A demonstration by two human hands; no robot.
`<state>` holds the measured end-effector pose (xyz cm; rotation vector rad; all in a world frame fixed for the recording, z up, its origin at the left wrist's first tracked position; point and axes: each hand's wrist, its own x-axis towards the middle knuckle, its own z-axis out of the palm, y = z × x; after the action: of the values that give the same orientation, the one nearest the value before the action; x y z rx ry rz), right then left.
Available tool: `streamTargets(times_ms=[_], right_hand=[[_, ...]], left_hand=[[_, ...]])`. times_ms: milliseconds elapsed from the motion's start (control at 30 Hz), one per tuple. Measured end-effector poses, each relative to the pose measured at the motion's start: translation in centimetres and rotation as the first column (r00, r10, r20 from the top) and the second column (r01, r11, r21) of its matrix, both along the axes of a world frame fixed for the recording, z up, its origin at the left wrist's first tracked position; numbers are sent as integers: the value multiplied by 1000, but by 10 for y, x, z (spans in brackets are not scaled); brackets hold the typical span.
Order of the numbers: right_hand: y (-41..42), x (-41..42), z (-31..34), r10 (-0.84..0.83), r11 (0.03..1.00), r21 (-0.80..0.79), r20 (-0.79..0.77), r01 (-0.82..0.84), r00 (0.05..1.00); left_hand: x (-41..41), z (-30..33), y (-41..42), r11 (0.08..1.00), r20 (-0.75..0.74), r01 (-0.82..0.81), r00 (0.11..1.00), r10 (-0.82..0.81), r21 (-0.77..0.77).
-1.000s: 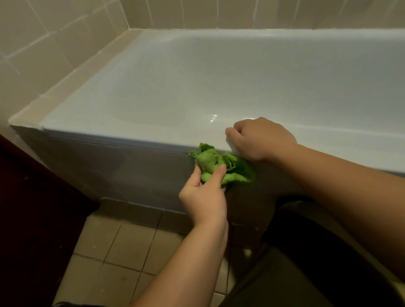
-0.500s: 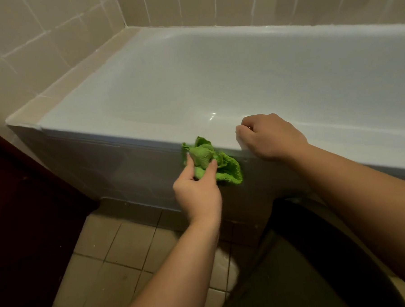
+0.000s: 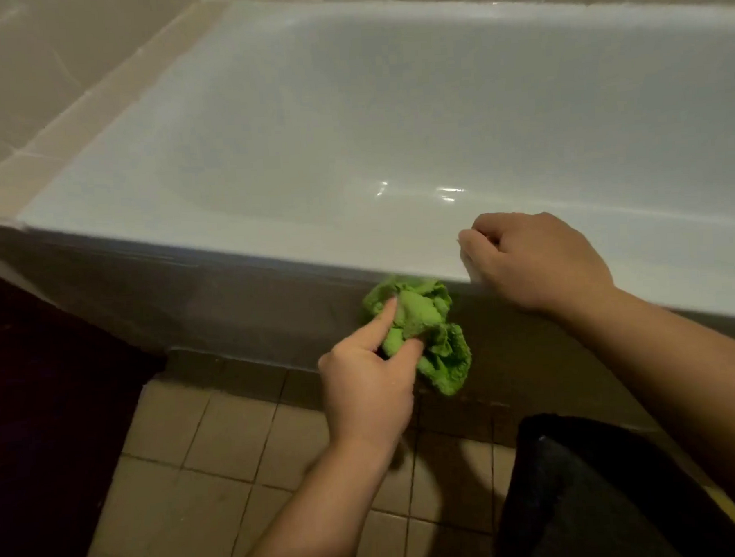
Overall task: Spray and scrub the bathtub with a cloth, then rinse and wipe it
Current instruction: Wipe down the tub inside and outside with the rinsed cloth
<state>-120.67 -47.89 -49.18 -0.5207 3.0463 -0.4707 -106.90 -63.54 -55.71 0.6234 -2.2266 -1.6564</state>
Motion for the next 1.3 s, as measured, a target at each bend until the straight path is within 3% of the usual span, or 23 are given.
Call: streamTargets(times_ms=[100, 167, 267, 333, 400, 467, 533, 567, 600, 667, 733, 800, 933, 1100, 1200, 1233, 1300], right_hand=[[11, 4, 6, 36, 988, -155, 86, -22, 996], [20, 9, 14, 12, 938, -346, 144, 39, 990], [31, 33, 30, -116, 781, -592, 170, 196, 979], [29, 63, 40, -161, 778, -585, 168, 230, 973], [22, 96, 49, -161, 775, -555, 290, 303, 943], [10, 126, 64, -137, 677, -546, 566, 494, 813], [1, 145, 78, 48, 463, -470, 860, 752, 508], [-1, 152, 82, 146, 385, -423, 906, 821, 398], [1, 157, 84, 191, 354, -418, 908, 837, 373], [7, 158, 89, 183, 353, -460, 888, 814, 422], [14, 152, 94, 139, 378, -494, 866, 783, 480], [22, 145, 101, 112, 383, -510, 853, 770, 510], [28, 130, 125, 44, 406, -516, 835, 754, 548], [18, 115, 150, 27, 316, -481, 866, 817, 500], [15, 112, 153, 130, 131, -474, 879, 871, 459], [14, 113, 152, 132, 106, -491, 869, 865, 477], [9, 120, 146, 82, 160, -540, 842, 826, 534]], left_hand=[[5, 8, 8, 990, 134, 118, 983, -128, 79], [12, 23, 10, 980, 165, 53, 983, -85, 190], [27, 58, 7, 916, 188, -115, 981, 44, 384], [34, 81, 4, 895, 199, -190, 973, 117, 404], [35, 106, 3, 884, 214, -230, 965, 153, 407], [33, 129, 3, 858, 234, -254, 959, 161, 446], [29, 153, 9, 817, 287, -266, 949, 129, 511], [28, 162, 11, 816, 302, -259, 947, 109, 517], [29, 170, 12, 833, 305, -234, 949, 83, 501], [33, 177, 13, 907, 303, -130, 953, 3, 400], [38, 180, 9, 978, 317, 44, 942, -108, 205], [36, 192, 5, 978, 359, 204, 911, -202, 34], [25, 212, 2, 911, 269, 237, 903, -335, 338], [13, 238, -4, 835, 300, 431, 792, -531, 341], [8, 237, -10, 857, 321, 376, 812, -488, 353], [5, 233, -12, 859, 330, 326, 822, -464, 395], [-2, 223, -16, 852, 367, 261, 816, -446, 455]])
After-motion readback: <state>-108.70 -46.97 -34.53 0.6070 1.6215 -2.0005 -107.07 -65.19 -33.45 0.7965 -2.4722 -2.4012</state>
